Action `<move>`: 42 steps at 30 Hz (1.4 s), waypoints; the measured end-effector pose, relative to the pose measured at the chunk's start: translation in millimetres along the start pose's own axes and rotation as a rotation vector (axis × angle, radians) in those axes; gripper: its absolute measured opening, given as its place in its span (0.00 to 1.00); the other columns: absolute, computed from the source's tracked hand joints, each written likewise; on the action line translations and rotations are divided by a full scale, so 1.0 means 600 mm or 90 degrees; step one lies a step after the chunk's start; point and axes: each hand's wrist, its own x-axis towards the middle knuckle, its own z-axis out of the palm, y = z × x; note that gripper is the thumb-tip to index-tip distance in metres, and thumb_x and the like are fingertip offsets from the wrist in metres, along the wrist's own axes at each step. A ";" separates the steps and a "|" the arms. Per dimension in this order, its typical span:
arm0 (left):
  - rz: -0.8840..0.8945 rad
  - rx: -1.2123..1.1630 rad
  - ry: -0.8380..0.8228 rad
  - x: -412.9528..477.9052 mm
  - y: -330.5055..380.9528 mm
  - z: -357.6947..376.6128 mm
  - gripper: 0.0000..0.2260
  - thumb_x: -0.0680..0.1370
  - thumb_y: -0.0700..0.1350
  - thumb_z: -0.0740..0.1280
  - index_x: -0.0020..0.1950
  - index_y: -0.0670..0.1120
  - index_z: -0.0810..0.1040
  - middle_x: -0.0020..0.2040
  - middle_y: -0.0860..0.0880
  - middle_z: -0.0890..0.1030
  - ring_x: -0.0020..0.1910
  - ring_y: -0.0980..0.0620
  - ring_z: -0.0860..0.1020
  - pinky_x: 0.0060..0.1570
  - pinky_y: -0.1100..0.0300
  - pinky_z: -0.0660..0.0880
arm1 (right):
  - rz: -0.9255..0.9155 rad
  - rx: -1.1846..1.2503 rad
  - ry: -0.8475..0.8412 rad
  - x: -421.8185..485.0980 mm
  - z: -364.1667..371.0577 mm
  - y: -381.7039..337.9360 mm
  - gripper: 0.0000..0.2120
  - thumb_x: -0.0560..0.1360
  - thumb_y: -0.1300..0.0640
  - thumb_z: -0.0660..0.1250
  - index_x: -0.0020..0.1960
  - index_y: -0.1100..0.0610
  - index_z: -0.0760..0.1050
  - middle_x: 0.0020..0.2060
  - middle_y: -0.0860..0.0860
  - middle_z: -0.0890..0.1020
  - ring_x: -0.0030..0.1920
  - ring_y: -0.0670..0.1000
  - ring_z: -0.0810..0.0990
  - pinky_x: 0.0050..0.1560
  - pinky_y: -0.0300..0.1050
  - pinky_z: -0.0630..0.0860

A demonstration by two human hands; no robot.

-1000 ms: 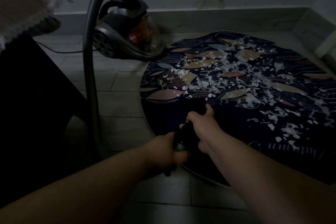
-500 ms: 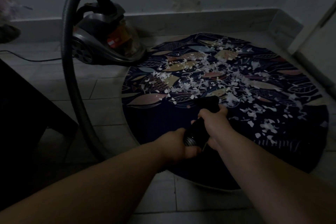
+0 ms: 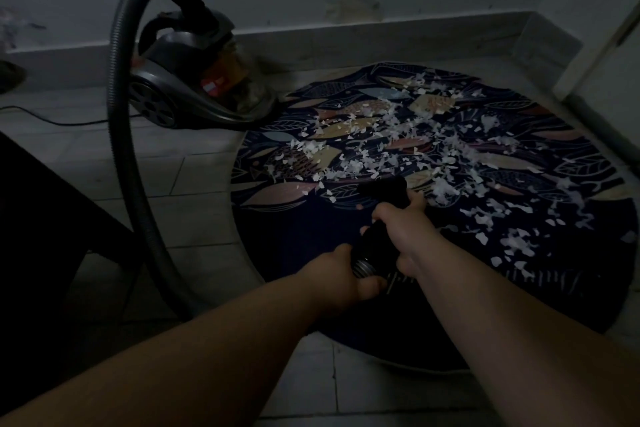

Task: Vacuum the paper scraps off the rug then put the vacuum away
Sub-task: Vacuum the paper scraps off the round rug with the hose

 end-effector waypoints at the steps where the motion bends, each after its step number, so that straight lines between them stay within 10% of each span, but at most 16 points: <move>1: -0.002 -0.002 0.003 -0.003 -0.003 -0.001 0.27 0.73 0.59 0.67 0.65 0.45 0.66 0.60 0.44 0.75 0.55 0.47 0.76 0.51 0.58 0.73 | 0.000 -0.003 -0.004 0.000 0.002 0.001 0.38 0.75 0.66 0.63 0.75 0.39 0.51 0.55 0.61 0.76 0.37 0.57 0.82 0.39 0.51 0.82; 31: -0.077 -0.082 0.056 -0.054 -0.111 -0.026 0.28 0.72 0.58 0.69 0.64 0.45 0.64 0.56 0.41 0.78 0.52 0.42 0.80 0.48 0.52 0.79 | 0.024 -0.035 -0.126 -0.028 0.119 0.040 0.38 0.76 0.66 0.63 0.75 0.39 0.51 0.53 0.61 0.76 0.36 0.56 0.82 0.33 0.47 0.80; 42: -0.064 -0.063 0.060 -0.035 -0.098 -0.025 0.26 0.72 0.57 0.70 0.61 0.43 0.67 0.57 0.42 0.78 0.52 0.42 0.80 0.43 0.57 0.75 | 0.000 -0.056 0.012 -0.018 0.109 0.041 0.40 0.74 0.62 0.64 0.75 0.36 0.49 0.52 0.58 0.77 0.45 0.62 0.82 0.48 0.64 0.81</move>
